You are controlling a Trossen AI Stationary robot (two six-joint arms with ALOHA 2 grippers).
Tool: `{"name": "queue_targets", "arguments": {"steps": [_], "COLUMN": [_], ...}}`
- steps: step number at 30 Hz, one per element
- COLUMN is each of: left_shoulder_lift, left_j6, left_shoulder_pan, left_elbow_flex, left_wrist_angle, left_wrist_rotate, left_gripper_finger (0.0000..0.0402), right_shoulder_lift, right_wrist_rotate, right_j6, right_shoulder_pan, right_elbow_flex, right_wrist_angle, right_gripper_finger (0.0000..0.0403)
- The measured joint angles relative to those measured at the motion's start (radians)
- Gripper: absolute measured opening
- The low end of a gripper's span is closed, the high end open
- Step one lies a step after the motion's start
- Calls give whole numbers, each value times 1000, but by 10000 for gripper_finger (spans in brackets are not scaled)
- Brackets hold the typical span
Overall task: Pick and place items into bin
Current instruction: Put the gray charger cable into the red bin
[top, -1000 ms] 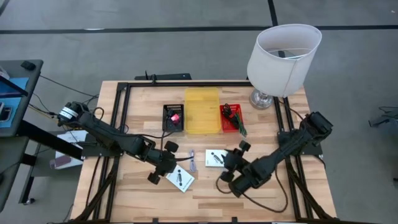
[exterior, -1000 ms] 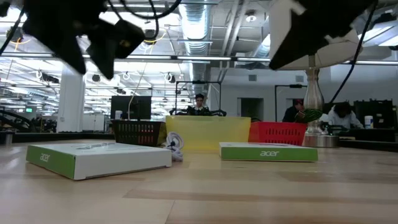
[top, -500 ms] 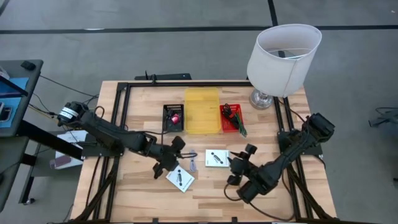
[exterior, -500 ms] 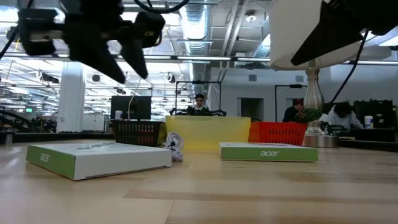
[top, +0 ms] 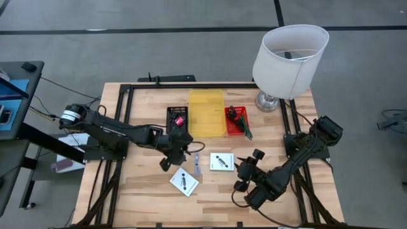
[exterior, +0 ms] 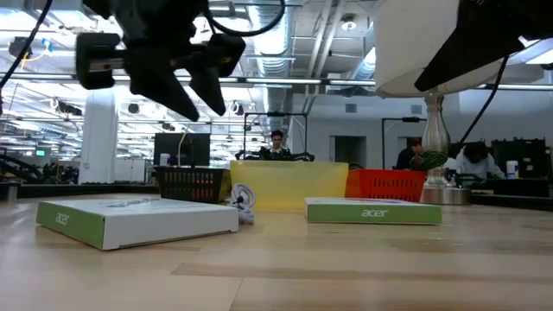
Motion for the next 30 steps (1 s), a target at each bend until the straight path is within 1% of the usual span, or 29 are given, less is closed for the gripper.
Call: {"name": "queue_targets", "arguments": {"steps": [3,6,8,11,13,16,21,27,30], "left_shoulder_lift": [21,68,107,163,187,195,195,195,195], "left_j6": [-77,-88,-63,-8,12,58,182,318,350], "left_shoulder_pan": [35,58,58,53,49,45,42,48,47], "left_elbow_flex": [1,3,0,1,21,49,55,55,55], "left_wrist_angle": [31,54,42,78,80,82,120,124,110], "left_wrist_rotate": [37,77,89,114,131,130,87,-48,-67], "left_gripper_finger": [148,148,148,148,148,148,148,148,148], "right_shoulder_lift": [0,0,0,0,0,0,0,0,0], "right_wrist_rotate": [0,0,0,0,0,0,-1,-15,-22], "right_j6": [0,6,8,7,8,8,8,15,15], "right_shoulder_pan": [-2,-2,-2,-2,-2,-1,-1,-1,-1], "right_elbow_flex": [0,0,0,-3,-7,-16,-52,-66,-66], "right_wrist_angle": [1,1,0,-1,2,3,26,29,31], "right_gripper_finger": [120,120,120,120,120,120,120,120,120]}}
